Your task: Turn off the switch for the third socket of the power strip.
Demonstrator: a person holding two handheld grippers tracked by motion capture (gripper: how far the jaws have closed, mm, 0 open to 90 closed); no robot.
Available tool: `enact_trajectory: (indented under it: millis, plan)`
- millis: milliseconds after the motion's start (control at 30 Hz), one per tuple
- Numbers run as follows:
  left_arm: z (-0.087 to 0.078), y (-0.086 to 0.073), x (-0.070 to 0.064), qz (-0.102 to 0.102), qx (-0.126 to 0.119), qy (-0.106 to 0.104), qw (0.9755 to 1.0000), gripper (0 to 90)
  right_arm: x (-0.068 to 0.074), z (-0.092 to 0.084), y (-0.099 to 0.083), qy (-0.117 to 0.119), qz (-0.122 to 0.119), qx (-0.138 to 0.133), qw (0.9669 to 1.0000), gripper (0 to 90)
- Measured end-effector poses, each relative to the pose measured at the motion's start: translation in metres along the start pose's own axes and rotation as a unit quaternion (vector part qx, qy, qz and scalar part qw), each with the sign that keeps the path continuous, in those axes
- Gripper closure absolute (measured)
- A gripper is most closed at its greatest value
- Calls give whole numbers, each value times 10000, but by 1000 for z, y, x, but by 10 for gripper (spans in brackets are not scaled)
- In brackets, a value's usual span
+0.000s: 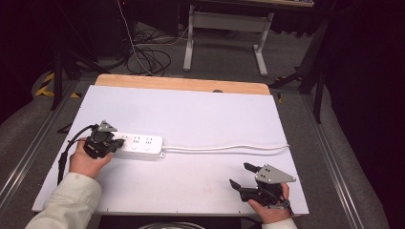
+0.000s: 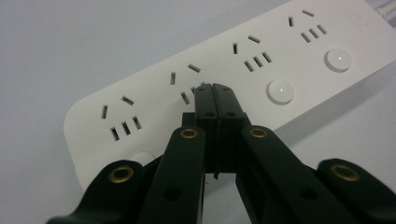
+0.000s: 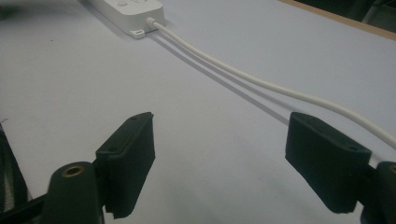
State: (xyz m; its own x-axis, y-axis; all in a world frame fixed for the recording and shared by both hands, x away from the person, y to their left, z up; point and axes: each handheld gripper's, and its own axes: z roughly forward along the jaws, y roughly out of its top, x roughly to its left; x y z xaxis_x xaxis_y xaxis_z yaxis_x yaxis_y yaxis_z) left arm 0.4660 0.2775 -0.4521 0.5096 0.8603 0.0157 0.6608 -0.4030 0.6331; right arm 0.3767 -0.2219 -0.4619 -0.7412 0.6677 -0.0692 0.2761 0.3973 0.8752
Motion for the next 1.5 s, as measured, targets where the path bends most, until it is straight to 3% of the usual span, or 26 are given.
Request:
enact_trajectory:
  millis: [333,367,467,500,533,667,733,767,867,1033,1133,1367,1500]
  plan:
    - [0,-1,0,-42,2,1,10000,900,0,0,0,0,-2,4,10000,244]
    - [1,-1,1,-127,-41,-266,9996,900,0,0,0,0,0,-1,10000,244]
    - [1,-2,0,-84,-52,-228,9997,900,0,0,0,-1,-3,-1,10000,244]
    - [1,-1,-3,39,-51,-79,9999,900,0,0,0,1,-7,-3,10000,244]
    - [1,0,-7,34,-23,-5,10000,900,0,-1,0,-1,-6,-5,10000,244]
    - [-2,0,-5,-54,-113,-113,9999,900,-1,-1,0,-11,4,-20,10000,244]
    - [-5,-1,-5,-48,-213,-2,9998,900,-2,-1,-1,-8,12,-4,10000,243]
    - [-13,0,-4,-94,-447,4,9990,900,-2,0,-1,-3,14,-4,10000,244]
    - [-19,2,-4,-103,-524,-11,9986,900,-2,0,-1,1,19,-11,10000,244]
    - [-27,1,-7,-34,-470,76,9989,900,-2,-1,-1,-11,20,-14,10000,243]
    - [-33,2,-9,-91,-489,8,9988,900,-1,-1,-1,-10,6,-11,10000,244]
    - [-43,8,-15,112,-524,46,9986,899,-2,0,-1,-12,13,-5,10000,244]
    - [-46,8,-16,124,-519,-55,9986,898,-2,0,-1,-8,28,0,10000,243]
